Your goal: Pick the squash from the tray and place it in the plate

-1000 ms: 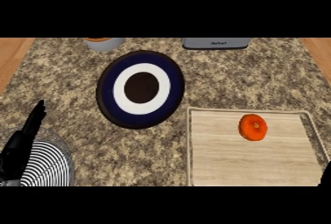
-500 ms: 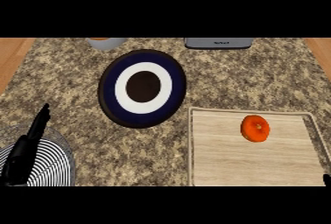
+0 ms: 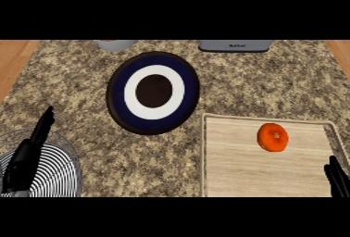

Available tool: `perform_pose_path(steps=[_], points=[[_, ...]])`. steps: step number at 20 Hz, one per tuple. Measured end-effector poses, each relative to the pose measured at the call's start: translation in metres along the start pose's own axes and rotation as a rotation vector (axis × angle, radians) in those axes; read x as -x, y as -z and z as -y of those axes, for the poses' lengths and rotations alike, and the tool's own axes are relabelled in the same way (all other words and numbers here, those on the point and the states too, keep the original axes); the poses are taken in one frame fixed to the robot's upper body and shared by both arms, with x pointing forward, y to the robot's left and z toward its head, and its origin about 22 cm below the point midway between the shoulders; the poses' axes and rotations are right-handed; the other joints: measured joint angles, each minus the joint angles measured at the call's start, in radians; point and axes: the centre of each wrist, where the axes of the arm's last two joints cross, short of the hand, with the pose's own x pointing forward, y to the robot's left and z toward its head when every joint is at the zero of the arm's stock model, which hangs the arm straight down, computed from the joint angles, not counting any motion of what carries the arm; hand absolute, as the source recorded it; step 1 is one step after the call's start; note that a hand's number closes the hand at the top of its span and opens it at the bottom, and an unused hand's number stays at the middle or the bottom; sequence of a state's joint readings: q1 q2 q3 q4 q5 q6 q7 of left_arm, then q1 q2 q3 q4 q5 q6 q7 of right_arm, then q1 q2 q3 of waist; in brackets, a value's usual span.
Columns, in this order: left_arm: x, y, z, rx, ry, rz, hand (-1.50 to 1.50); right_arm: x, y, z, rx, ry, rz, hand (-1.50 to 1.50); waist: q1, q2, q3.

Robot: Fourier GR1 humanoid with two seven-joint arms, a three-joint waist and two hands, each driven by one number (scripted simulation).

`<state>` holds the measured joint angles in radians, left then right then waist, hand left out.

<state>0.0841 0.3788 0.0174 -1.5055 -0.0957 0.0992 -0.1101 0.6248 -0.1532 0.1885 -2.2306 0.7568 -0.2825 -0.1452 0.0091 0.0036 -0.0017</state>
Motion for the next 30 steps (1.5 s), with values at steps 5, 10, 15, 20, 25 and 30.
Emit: perform_pose_path(steps=[5,10,15,20,25,30], points=[[0.005,-0.003,0.002,0.005,0.002,0.003,0.00,-0.001,0.023,-0.001,-0.108,-0.103,-0.080,-1.50,0.001,-0.001,0.001],[0.007,-0.002,0.000,0.006,0.007,0.008,0.00,0.009,0.050,-0.009,-0.200,-0.208,-0.132,-1.50,-0.001,-0.002,0.002],[0.008,-0.006,-0.002,0.000,0.005,-0.004,0.00,0.013,0.069,-0.015,-0.263,-0.245,-0.146,-1.50,-0.005,-0.003,0.002],[0.006,-0.007,-0.006,0.004,-0.001,-0.010,0.00,0.025,0.083,-0.026,-0.316,-0.249,-0.149,-1.50,-0.006,-0.004,0.002],[0.010,-0.002,-0.007,-0.003,0.002,-0.004,0.00,0.034,0.092,-0.034,-0.363,-0.258,-0.160,-1.50,-0.008,-0.004,0.002],[0.006,-0.008,-0.004,0.000,0.000,-0.004,0.00,0.044,0.096,-0.043,-0.384,-0.272,-0.179,-1.50,-0.008,-0.003,0.001]])
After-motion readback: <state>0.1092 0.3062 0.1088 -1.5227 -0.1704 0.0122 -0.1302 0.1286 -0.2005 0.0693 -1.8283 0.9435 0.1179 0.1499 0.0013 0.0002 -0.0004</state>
